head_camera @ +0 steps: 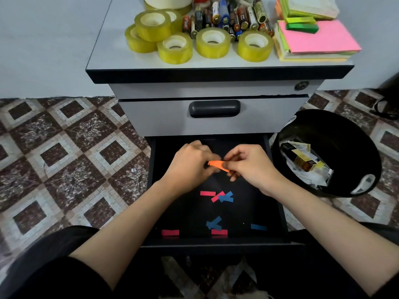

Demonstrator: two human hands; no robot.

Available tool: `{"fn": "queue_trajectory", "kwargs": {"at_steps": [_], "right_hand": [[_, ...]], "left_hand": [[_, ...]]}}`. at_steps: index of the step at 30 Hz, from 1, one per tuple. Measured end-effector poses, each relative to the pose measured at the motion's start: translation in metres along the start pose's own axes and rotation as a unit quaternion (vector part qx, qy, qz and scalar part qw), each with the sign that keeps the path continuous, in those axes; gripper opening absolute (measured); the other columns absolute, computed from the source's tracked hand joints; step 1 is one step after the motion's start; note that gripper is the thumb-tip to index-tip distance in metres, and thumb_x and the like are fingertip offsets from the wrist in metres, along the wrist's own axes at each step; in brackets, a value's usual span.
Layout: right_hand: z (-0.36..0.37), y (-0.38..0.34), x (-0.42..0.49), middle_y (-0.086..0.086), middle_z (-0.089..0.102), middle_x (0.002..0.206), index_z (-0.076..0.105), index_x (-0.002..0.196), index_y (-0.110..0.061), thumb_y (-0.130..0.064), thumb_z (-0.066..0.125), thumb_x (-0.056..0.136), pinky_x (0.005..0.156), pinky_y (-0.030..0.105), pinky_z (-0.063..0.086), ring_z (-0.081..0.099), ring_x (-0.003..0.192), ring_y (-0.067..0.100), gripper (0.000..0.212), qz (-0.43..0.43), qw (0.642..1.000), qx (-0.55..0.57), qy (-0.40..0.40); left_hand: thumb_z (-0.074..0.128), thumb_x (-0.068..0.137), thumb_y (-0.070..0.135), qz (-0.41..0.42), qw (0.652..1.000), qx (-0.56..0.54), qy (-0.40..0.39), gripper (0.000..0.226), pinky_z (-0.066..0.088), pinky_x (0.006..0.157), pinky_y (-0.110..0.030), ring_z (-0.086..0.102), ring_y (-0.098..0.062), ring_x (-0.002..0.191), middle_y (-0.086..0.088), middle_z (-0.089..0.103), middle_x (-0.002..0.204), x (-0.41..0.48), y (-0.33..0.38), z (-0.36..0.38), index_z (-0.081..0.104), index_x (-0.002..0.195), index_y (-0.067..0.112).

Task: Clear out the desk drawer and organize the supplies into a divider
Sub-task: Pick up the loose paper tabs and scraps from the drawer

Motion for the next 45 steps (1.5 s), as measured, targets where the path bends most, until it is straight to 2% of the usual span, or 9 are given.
{"fn": "queue_trajectory", "kwargs": {"at_steps": [7, 13, 17, 20, 24, 29, 34, 42, 45], "right_hand": [[0.011, -0.014, -0.004, -0.006, 0.059, 0.072, 0.073, 0.094, -0.011, -0.018, 0.075, 0.077, 0.053, 0.01, 0.038, 0.057, 0.062, 0.006, 0.019, -0.11, 0.96, -0.255, -0.024], [0.012, -0.02, -0.005, -0.009, 0.052, 0.072, 0.072, 0.1, -0.008, -0.018, 0.069, 0.083, 0.058, 0.01, 0.035, 0.055, 0.067, 0.007, 0.02, -0.155, 0.937, -0.314, -0.008], [0.006, -0.022, -0.006, 0.001, 0.059, 0.109, 0.058, 0.124, -0.015, -0.033, 0.071, 0.08, 0.071, 0.022, 0.038, 0.059, 0.099, 0.02, 0.049, -0.132, 0.9, -0.415, 0.027], [-0.002, -0.019, -0.004, 0.002, 0.055, 0.116, 0.056, 0.125, -0.015, -0.026, 0.065, 0.085, 0.07, 0.024, 0.036, 0.058, 0.102, 0.022, 0.043, -0.1, 0.88, -0.462, 0.046], [0.01, -0.022, -0.01, 0.0, 0.051, 0.1, 0.061, 0.114, -0.012, -0.019, 0.06, 0.087, 0.065, 0.023, 0.036, 0.057, 0.088, 0.02, 0.028, -0.122, 0.868, -0.482, 0.022], [0.02, -0.023, -0.013, -0.002, 0.042, 0.09, 0.061, 0.104, -0.01, -0.019, 0.058, 0.087, 0.063, 0.026, 0.036, 0.059, 0.09, 0.022, 0.02, -0.139, 0.857, -0.496, 0.01], [0.013, -0.035, -0.016, 0.0, 0.06, 0.106, 0.062, 0.113, -0.016, -0.025, 0.061, 0.086, 0.071, 0.026, 0.042, 0.06, 0.096, 0.022, 0.028, -0.175, 0.879, -0.443, 0.033], [0.017, -0.03, -0.014, 0.004, 0.061, 0.103, 0.068, 0.108, -0.013, -0.015, 0.055, 0.09, 0.07, 0.024, 0.042, 0.06, 0.091, 0.022, 0.022, -0.184, 0.881, -0.435, 0.016], [0.016, -0.032, -0.015, 0.005, 0.06, 0.107, 0.068, 0.11, -0.011, -0.014, 0.055, 0.091, 0.075, 0.025, 0.048, 0.06, 0.091, 0.021, 0.023, -0.188, 0.886, -0.425, 0.01]], "left_hand": [[0.063, 0.087, 0.029, -0.01, 0.998, 0.03, -0.062, 0.021, 0.034, 0.078, -0.023, 0.051, -0.015, 0.094, 0.001, 0.067, 0.101, -0.001, 0.0, 0.009, 0.072, 0.106, 0.024], [0.059, 0.089, 0.031, -0.001, 0.995, 0.065, -0.08, 0.023, 0.037, 0.086, -0.026, 0.051, -0.014, 0.098, 0.003, 0.067, 0.103, -0.001, 0.0, 0.014, 0.071, 0.108, 0.025], [0.056, 0.09, 0.032, -0.021, 0.995, 0.08, -0.058, 0.024, 0.034, 0.086, -0.025, 0.052, -0.015, 0.099, 0.002, 0.067, 0.101, 0.0, -0.006, 0.007, 0.071, 0.106, 0.023], [0.055, 0.091, 0.034, -0.045, 0.994, 0.086, -0.044, 0.025, 0.033, 0.088, -0.024, 0.051, -0.014, 0.103, 0.004, 0.067, 0.103, 0.001, -0.012, 0.002, 0.069, 0.109, 0.025], [0.056, 0.09, 0.032, -0.037, 0.995, 0.082, -0.037, 0.023, 0.035, 0.086, -0.026, 0.053, -0.015, 0.098, 0.001, 0.068, 0.097, 0.001, -0.007, 0.003, 0.072, 0.102, 0.023], [0.054, 0.09, 0.03, -0.031, 0.994, 0.091, -0.05, 0.023, 0.035, 0.085, -0.027, 0.053, -0.017, 0.095, 0.0, 0.068, 0.093, 0.0, -0.004, 0.008, 0.073, 0.096, 0.02], [0.056, 0.09, 0.03, -0.018, 0.995, 0.088, -0.049, 0.023, 0.035, 0.083, -0.031, 0.055, -0.022, 0.094, -0.003, 0.068, 0.091, 0.0, 0.0, 0.008, 0.074, 0.095, 0.017], [0.056, 0.09, 0.03, 0.009, 0.995, 0.084, -0.053, 0.023, 0.036, 0.081, -0.032, 0.058, -0.023, 0.09, -0.004, 0.068, 0.085, -0.002, 0.006, 0.013, 0.074, 0.09, 0.015], [0.057, 0.089, 0.033, -0.011, 0.992, 0.092, -0.081, 0.022, 0.033, 0.087, -0.028, 0.053, -0.017, 0.097, 0.001, 0.066, 0.096, -0.004, 0.0, 0.014, 0.071, 0.102, 0.022]]}}
Point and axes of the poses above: each hand's wrist, its own x-axis towards the middle knuckle, its own z-axis out of the palm, y = z × x, the point moved 9 cm from there along x, towards the middle knuckle
